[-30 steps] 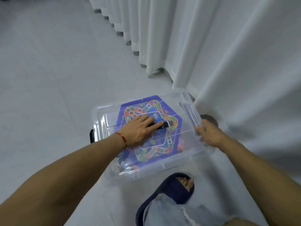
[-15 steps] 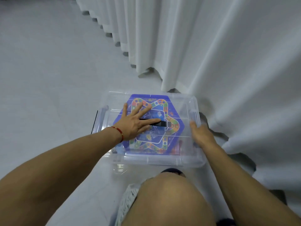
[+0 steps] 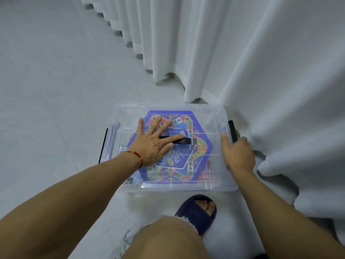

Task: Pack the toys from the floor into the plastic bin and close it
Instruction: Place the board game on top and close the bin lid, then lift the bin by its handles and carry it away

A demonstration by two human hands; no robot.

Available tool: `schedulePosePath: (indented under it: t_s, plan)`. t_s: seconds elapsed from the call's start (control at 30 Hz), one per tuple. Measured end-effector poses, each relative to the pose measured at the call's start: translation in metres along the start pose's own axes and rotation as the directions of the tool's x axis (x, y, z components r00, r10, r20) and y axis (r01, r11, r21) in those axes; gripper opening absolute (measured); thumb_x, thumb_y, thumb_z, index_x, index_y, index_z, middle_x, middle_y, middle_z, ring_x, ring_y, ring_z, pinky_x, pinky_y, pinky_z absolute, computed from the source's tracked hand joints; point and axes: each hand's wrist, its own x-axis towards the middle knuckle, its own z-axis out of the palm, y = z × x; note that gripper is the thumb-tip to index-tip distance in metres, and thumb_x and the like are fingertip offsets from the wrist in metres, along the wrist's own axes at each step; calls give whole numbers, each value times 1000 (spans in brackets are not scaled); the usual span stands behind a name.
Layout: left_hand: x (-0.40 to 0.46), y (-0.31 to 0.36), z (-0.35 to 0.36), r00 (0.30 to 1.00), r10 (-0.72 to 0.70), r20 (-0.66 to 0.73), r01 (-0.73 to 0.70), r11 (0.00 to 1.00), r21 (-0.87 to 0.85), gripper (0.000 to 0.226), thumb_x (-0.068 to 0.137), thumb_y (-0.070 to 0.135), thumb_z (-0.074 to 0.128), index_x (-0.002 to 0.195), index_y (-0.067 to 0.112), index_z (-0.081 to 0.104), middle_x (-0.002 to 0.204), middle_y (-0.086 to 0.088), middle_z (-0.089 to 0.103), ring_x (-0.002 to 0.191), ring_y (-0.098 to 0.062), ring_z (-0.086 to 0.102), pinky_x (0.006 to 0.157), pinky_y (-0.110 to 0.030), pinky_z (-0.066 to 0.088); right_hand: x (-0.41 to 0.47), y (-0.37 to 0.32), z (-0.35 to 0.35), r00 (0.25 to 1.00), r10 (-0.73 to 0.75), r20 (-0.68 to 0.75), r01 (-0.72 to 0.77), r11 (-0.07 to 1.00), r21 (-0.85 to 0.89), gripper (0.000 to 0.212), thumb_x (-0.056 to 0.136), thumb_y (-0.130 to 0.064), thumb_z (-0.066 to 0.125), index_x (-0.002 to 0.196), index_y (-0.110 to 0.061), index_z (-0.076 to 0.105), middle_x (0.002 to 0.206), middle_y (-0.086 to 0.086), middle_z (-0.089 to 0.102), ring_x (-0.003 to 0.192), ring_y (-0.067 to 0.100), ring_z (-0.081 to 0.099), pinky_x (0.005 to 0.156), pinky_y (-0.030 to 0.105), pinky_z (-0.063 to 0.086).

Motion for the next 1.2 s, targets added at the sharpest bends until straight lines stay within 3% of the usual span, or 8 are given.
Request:
schedulePosePath:
  t_s: [0.3,0.4,0.53,0.6,0.67,0.73,0.83,1.2]
  plan:
    - [-6,3,-3,1000,-17,-6,17,1000,-17,46,101,60,4,144,62,-11,166,4,-6,152,-31,-7,110,-73,-1,-9,-10,1,973,-209,-97,165,927,-337,53,103,-52,35,116,-5,55,108,15,63,93,30,63,78,43,53]
    - [-16,0,-9,944,-314,-102,312,949,-41,51,102,53,15,152,48,11,164,-6,16,151,-36,10,110,-73,9,-8,-8,3,977,-202,-69,175,943,-284,53,104,-51,32,123,-5,50,115,17,61,98,33,64,78,44,54]
    - [-50,-45,-9,549,-835,44,815,522,-252,70,98,54,33,155,17,16,156,-24,27,143,-47,23,110,-69,20,-4,-7,4,976,-212,-49,193,945,-263,49,105,-46,26,124,-4,43,116,23,61,100,43,63,78,47,50]
    - [-65,-71,-8,357,-866,350,895,210,-394,94,87,73,40,152,8,20,147,-25,41,133,-45,39,107,-59,32,-4,-8,4,975,-217,-51,199,950,-241,47,106,-45,27,122,-3,43,115,24,62,100,45,63,79,49,49]
    - [-69,-81,-14,312,-774,551,848,-34,-529,94,78,76,55,133,0,44,125,-21,58,111,-40,57,88,-45,50,-5,-8,4,974,-217,-62,197,953,-231,47,105,-45,27,120,-3,43,113,24,63,98,46,63,79,51,49]
    - [-67,-76,-17,315,-833,455,833,13,-554,74,77,73,60,106,4,59,99,-14,64,89,-35,63,70,-39,53,-8,-10,4,972,-225,-64,206,954,-219,48,105,-47,27,119,-4,43,109,23,64,93,45,64,78,52,53]
    - [-62,-62,-17,321,-931,176,868,215,-447,65,81,74,54,92,10,63,88,-10,65,75,-31,63,75,-43,54,-7,-10,5,973,-221,-68,205,960,-190,48,104,-50,25,118,-7,42,104,20,64,88,40,65,77,53,55]
    - [-40,-43,-14,432,-902,-4,854,411,-318,59,101,54,34,114,0,54,109,-21,61,93,-41,59,69,-40,34,23,-9,1,971,-236,41,238,970,-58,43,105,-43,33,122,-4,40,113,25,61,97,46,61,78,52,50]
